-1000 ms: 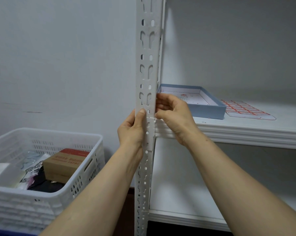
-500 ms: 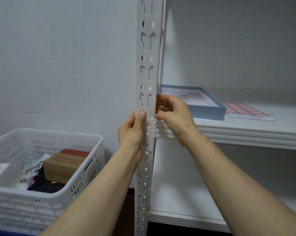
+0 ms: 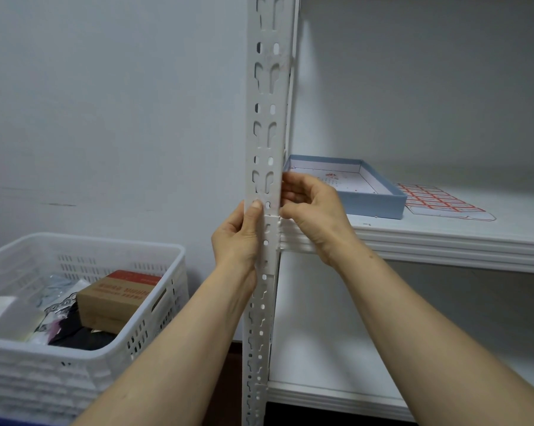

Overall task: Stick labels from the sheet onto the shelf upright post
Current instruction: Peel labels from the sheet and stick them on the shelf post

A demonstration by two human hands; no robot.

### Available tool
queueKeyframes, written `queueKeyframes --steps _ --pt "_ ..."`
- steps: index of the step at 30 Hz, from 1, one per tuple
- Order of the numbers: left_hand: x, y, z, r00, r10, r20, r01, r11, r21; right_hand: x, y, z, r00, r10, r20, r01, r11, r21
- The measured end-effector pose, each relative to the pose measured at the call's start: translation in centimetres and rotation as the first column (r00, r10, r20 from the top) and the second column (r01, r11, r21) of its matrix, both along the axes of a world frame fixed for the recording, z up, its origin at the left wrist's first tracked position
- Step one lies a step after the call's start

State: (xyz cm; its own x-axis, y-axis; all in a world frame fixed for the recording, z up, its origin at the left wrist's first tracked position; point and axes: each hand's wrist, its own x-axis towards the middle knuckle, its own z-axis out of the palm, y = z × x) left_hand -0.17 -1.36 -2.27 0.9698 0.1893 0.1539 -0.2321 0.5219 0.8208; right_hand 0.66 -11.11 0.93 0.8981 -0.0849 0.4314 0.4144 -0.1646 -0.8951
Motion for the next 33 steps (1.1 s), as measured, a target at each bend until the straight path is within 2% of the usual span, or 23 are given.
queueKeyframes --steps 21,24,26,29,33 --pt "0.4 0.0 0.1 1.000 0.010 -0.020 -0.010 1.000 0.019 -0.2 0.1 0.1 1.000 0.001 -0.003 -0.001 1.000 0.004" --pt "0.2 0.3 -0.4 1.000 -0.022 0.015 0.021 0.996 0.091 -0.3 0.0 0.0 1.000 0.007 -0.017 -0.006 0.999 0.039" --pt "0.1 0.3 -0.8 0.999 0.027 0.029 -0.031 0.985 0.172 -0.6 -0.1 0.0 1.000 0.020 -0.023 -0.017 0.994 0.106" --pt "-0.3 0.7 -1.2 0.973 0.228 0.017 -0.224 0.932 0.285 -1.3 -0.2 -0.1 1.000 -0.002 -0.005 0.003 0.984 0.180" --pt "-1.2 0.9 -0.8 0.927 0.324 0.190 -0.374 0.834 0.406 -3.1 -0.7 0.3 0.998 0.056 -0.010 -0.053 0.977 0.207"
